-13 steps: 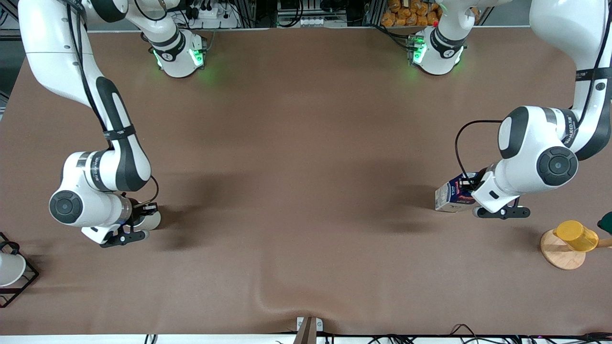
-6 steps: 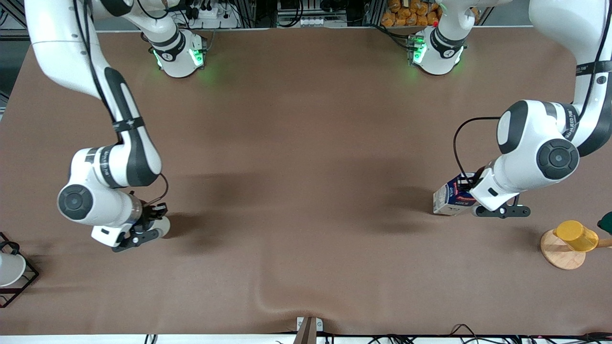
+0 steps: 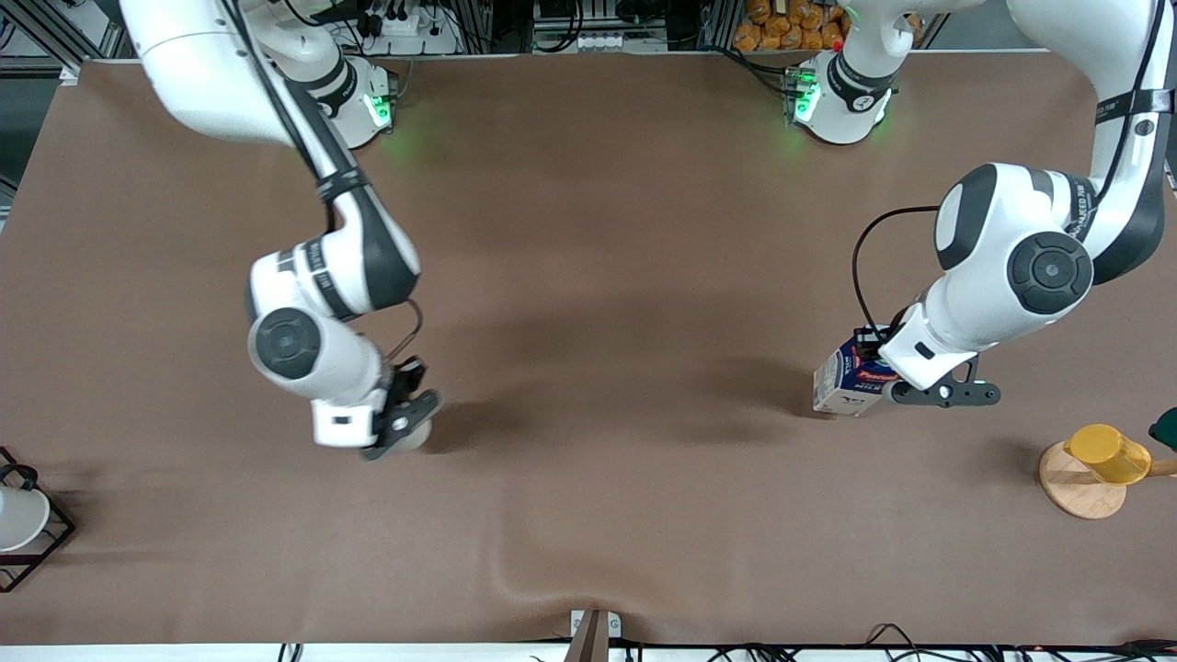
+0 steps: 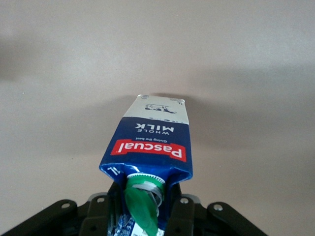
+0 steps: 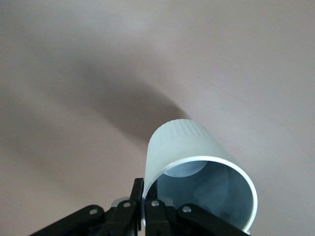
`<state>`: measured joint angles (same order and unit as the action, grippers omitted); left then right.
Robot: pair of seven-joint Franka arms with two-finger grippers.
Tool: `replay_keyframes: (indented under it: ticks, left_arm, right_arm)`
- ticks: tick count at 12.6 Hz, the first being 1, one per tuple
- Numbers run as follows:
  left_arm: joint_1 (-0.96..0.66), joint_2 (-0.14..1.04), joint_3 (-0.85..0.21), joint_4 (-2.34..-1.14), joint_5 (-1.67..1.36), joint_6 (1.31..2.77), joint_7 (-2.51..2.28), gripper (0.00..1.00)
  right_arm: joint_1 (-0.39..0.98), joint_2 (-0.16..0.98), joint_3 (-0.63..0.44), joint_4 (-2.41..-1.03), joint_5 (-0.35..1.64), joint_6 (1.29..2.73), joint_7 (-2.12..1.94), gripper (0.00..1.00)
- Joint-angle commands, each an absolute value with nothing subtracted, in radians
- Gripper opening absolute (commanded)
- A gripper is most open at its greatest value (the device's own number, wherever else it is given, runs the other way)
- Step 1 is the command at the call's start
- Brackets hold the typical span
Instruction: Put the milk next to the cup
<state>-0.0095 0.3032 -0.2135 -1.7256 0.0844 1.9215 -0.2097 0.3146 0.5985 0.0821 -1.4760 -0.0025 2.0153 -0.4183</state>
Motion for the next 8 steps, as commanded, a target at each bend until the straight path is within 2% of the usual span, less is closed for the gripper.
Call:
replay_keyframes:
  ticks: [1,3,8]
  left_arm:
    - [-0.006,0.291,-0.239,-1.706,0.103,1.885,-0.252,0.23]
    - [-0.006,0.288,-0.241,-1.706,0.103,1.885,-0.253,0.23]
    - [-0.008,0.285,-0.252,-1.645,0.101,1.832,-0.250,0.21]
  right_arm:
    - [0.380,0.624,0.113,-1.459,0.003,2.025,-0.439,0.00]
    - [0.452,0.646,0.112,-1.456,0.003,2.097,-0.388,0.00]
    - [0.587,0.675,0.112,-1.456,0.002,2.106,-0.010,0.00]
